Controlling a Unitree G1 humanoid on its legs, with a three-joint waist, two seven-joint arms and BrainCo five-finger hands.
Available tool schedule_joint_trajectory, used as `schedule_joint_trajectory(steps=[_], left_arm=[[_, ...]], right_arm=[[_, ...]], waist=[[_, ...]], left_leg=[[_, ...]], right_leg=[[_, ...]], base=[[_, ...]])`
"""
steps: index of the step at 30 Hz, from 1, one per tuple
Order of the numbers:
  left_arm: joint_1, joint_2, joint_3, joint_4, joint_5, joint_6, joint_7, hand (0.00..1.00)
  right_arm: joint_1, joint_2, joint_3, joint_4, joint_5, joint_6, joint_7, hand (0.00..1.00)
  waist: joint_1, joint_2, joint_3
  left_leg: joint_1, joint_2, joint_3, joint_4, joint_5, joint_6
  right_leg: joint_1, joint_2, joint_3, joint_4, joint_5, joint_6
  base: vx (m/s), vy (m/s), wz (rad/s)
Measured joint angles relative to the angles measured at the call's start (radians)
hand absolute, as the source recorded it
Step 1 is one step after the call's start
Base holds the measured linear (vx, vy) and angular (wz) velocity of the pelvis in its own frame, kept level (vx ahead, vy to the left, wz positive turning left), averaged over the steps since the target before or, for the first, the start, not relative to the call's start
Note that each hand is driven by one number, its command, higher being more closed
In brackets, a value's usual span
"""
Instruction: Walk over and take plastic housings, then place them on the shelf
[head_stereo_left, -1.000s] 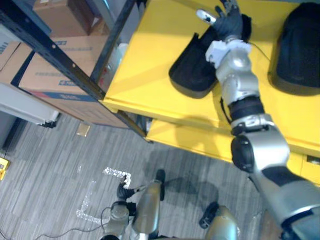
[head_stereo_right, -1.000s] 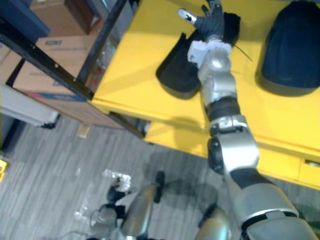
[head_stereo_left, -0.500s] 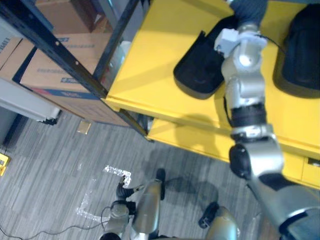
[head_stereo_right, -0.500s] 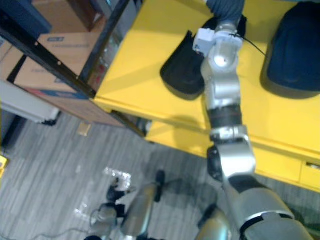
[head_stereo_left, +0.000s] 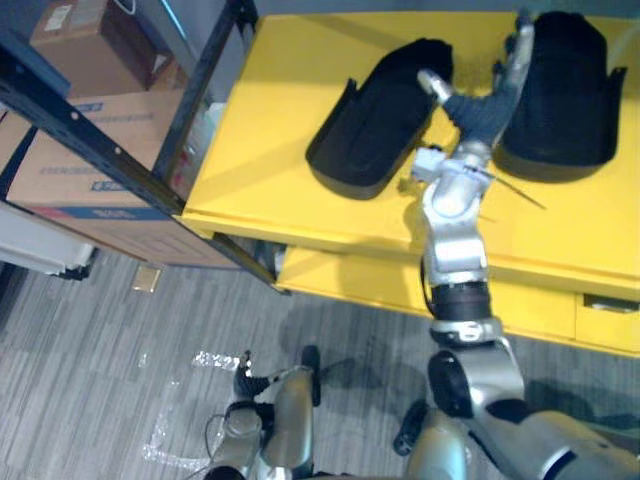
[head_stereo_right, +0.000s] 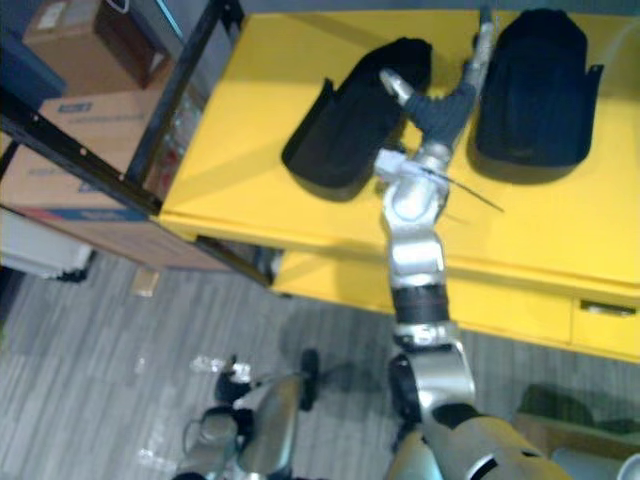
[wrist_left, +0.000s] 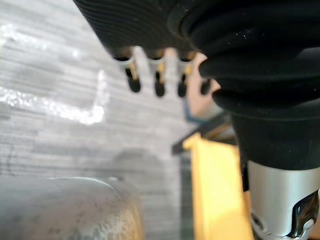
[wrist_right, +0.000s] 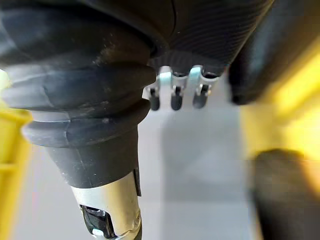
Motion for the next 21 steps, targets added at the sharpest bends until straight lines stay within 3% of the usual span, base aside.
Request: schedule_joint_trajectory(steps=[7, 21], left_arm=[[0.002, 0.000, 0.002, -0.002, 0.000, -0.001, 0.000, 0.00], [0.002, 0.001, 0.002, -0.002, 0.000, -0.002, -0.009, 0.00]], right_arm=[[-0.106, 0.002, -0.084, 0.159, 0.082, 0.009, 0.004, 0.00], [-0.300, -0.095, -0.107, 0.459, 0.326, 0.035, 0.137, 0.00]], waist=[[0.000, -0.002, 0.001], [0.004, -0.003, 0.001]], left_leg=[[-0.001, 0.000, 0.009, -0.005, 0.001, 0.001], [-0.004, -0.001, 0.011, -0.008, 0.001, 0.002]], right_leg=[[0.002, 0.001, 0.001, -0.020, 0.017, 0.003], [0.013, 0.001, -0.008, -0.043, 0.029, 0.009]], base=[[0.00, 0.003, -0.01], [0.00, 0.000, 0.01]])
